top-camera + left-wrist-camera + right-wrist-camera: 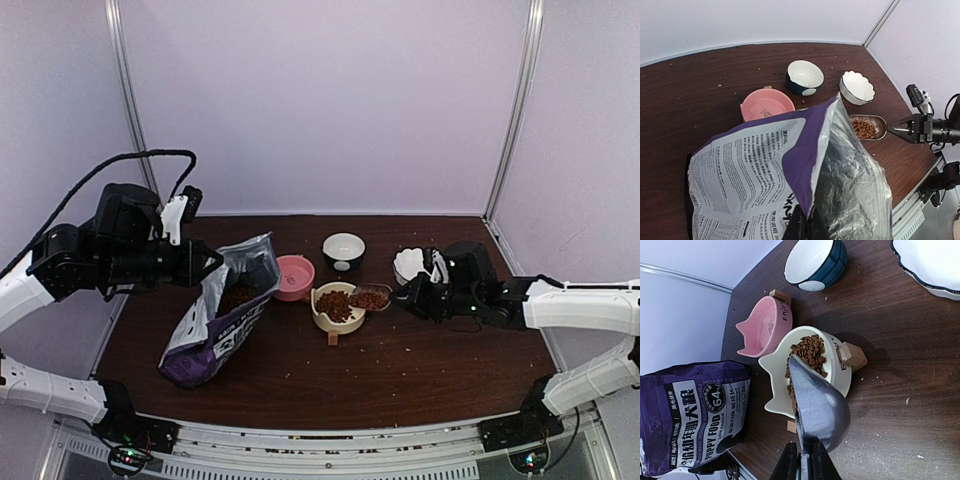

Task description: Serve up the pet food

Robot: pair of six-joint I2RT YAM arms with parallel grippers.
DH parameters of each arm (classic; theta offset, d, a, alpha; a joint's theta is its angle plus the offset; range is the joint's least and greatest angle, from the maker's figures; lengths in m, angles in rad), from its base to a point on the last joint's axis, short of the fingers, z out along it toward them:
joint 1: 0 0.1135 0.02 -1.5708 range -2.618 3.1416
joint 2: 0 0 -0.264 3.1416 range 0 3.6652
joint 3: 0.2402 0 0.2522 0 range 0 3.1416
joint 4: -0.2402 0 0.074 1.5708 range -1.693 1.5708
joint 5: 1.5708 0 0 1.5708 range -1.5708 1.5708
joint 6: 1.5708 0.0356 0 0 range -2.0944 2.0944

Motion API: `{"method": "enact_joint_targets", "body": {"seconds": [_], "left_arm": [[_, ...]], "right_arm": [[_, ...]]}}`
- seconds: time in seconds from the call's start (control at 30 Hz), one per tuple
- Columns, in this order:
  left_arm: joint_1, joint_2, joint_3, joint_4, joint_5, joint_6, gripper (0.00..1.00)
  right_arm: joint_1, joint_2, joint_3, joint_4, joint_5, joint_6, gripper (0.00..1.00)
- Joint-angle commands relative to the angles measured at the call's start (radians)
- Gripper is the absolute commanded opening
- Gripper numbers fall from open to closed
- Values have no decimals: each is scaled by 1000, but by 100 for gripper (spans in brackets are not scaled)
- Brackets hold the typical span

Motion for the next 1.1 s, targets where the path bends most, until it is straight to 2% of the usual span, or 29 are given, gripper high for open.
{"method": "enact_joint_targets", "body": {"seconds": [0.0,0.5,0.93,1.07], "left_arm": [[12,3,-17,23,-19,-2,0],[12,-6,-26,26,-21,-3,0],[12,-17,-31,27,-16,-2,0],[12,-17,-31,31,-13,-2,0]], "right_arm": [[-6,6,58,-60,40,-47,0],[-6,14,156,-193,69,-134,0],[10,76,322,-354,39,-354,0],[35,109,393,-423,75,-431,0]]}}
